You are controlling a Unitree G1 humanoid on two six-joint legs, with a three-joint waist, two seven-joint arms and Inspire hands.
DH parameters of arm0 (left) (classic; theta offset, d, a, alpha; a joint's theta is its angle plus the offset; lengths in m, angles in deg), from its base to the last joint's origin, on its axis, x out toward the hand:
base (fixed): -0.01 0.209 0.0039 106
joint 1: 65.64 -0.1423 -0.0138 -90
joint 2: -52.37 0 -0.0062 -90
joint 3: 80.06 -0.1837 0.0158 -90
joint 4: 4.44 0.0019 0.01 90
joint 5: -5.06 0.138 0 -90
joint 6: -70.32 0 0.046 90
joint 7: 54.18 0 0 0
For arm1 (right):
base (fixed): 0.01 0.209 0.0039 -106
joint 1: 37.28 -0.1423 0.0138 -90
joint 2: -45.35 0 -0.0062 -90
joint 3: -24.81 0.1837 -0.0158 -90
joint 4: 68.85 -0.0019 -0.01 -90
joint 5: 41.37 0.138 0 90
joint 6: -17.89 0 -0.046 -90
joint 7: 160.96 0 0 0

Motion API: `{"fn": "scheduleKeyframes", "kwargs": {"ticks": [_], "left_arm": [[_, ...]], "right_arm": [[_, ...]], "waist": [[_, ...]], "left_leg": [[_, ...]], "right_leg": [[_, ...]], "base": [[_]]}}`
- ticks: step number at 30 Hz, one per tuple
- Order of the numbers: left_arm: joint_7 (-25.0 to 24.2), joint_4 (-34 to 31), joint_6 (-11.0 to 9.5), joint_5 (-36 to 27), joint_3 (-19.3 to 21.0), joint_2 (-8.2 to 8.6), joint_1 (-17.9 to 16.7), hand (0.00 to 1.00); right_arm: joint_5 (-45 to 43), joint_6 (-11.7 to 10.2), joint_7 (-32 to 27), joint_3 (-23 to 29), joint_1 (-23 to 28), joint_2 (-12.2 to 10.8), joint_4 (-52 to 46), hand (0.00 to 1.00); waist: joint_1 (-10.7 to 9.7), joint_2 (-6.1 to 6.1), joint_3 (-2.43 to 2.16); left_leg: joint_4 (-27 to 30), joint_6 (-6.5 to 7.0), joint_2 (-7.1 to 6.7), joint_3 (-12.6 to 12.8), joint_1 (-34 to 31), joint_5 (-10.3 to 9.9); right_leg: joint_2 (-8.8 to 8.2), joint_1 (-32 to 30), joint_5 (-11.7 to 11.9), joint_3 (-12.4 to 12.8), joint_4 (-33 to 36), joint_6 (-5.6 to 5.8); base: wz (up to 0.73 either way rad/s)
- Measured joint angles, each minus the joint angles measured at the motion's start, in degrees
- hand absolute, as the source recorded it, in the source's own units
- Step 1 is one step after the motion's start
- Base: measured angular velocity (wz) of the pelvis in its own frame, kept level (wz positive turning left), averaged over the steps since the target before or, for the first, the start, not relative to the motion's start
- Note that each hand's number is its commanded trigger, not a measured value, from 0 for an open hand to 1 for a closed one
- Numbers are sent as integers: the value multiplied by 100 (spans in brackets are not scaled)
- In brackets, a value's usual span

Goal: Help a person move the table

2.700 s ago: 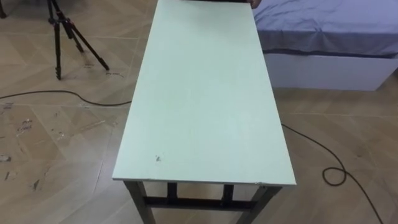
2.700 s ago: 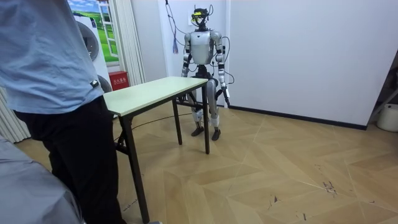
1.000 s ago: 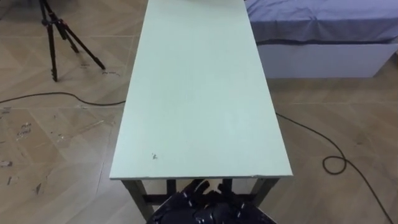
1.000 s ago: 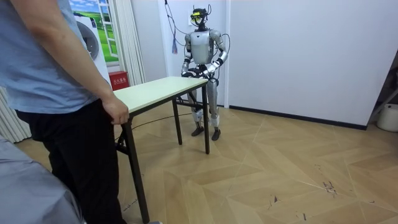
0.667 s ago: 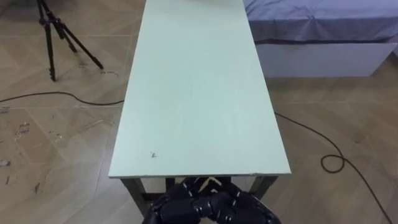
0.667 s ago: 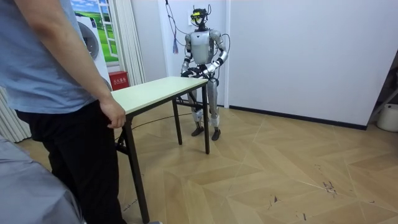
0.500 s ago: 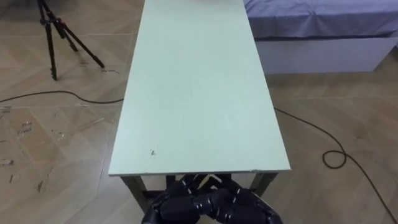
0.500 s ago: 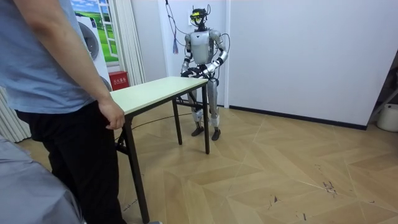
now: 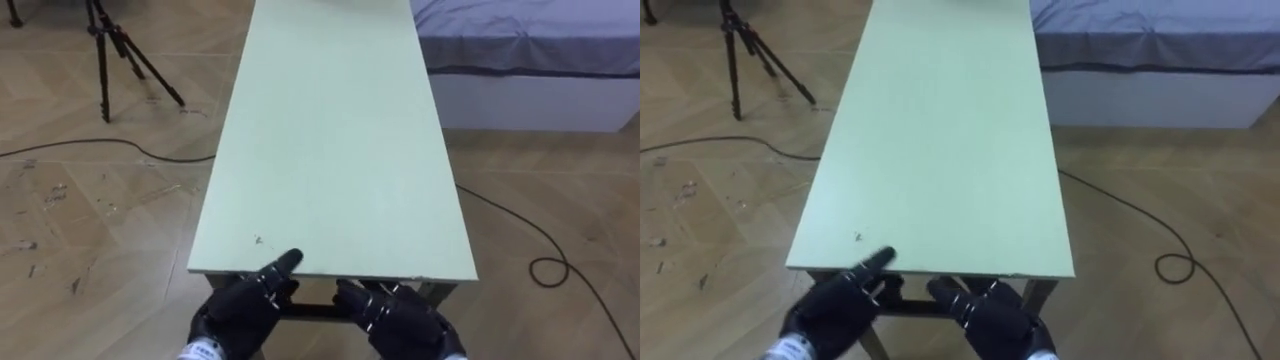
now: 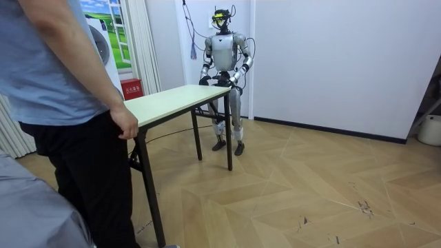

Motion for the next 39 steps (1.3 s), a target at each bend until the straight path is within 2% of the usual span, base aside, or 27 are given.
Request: {"fn": "scheduleKeyframes", "kwargs": {"ticks": [2, 11, 14, 18, 21, 25, 31, 36, 39], "left_arm": [[109, 1, -39, -102, 9, 88, 3, 0], [221, 3, 0, -138, 85, 102, 5, 0], [220, 8, 8, -138, 98, 110, 5, 0], [165, 90, 15, -183, 196, 236, 4, 0], [152, 110, 23, -182, 223, 252, 4, 0], [164, 108, 162, -177, 386, 376, 4, 0], [238, 108, 162, -174, 404, 390, 4, 0], [317, 119, 191, -171, 505, 509, 4, 0], [317, 127, 227, -172, 548, 510, 5, 0]], "right_arm": [[161, 4, -147, 44, -32, -7, -2, 0], [367, -7, -530, 157, -62, -5, -11, 0], [374, -3, -554, 187, -63, -9, -11, 0], [505, 5, -555, 277, -44, -23, -11, 0], [571, 5, -555, 353, -11, -27, -11, 0], [581, 6, -566, 533, 44, -32, -11, 0], [584, 6, -595, 572, 48, -48, -11, 0], [809, 10, -725, 628, 50, -154, -11, 0], [1000, 10, -782, 683, 52, -282, -11, 0]], "waist": [[19, 19, -11], [-7, 15, -30], [-17, 11, -33], [-28, 8, -35], [-32, -3, -43], [-15, -8, -49], [-22, 4, -69], [-20, 5, -69], [-32, 8, -69]], "left_leg": [[-5, -3, 0, 11, 2, 2], [1, -7, 1, -2, 13, 26], [1, -7, 2, 5, 16, 26], [-2, -7, 2, 17, 17, 29], [2, -10, 3, 24, 20, 33], [1, -9, 2, 36, 4, 33], [4, -7, 3, 58, 14, 54], [-52, -17, 4, 56, 90, 74], [-84, -22, 6, 53, 104, 90]], "right_leg": [[3, 3, 0, -1, 0, 0], [7, 8, 7, -11, 1, -11], [6, 7, 7, -8, 1, -12], [5, 2, 9, -5, 4, -14], [5, -3, 11, -4, 4, -18], [5, -26, 13, 2, 3, -22], [7, -30, 19, 16, 3, -31], [9, 10, 21, 17, 2, -34], [12, 8, 25, 18, 3, -40]], "base": [[0], [0], [0], [0], [0], [0], [0], [0], [0]]}}
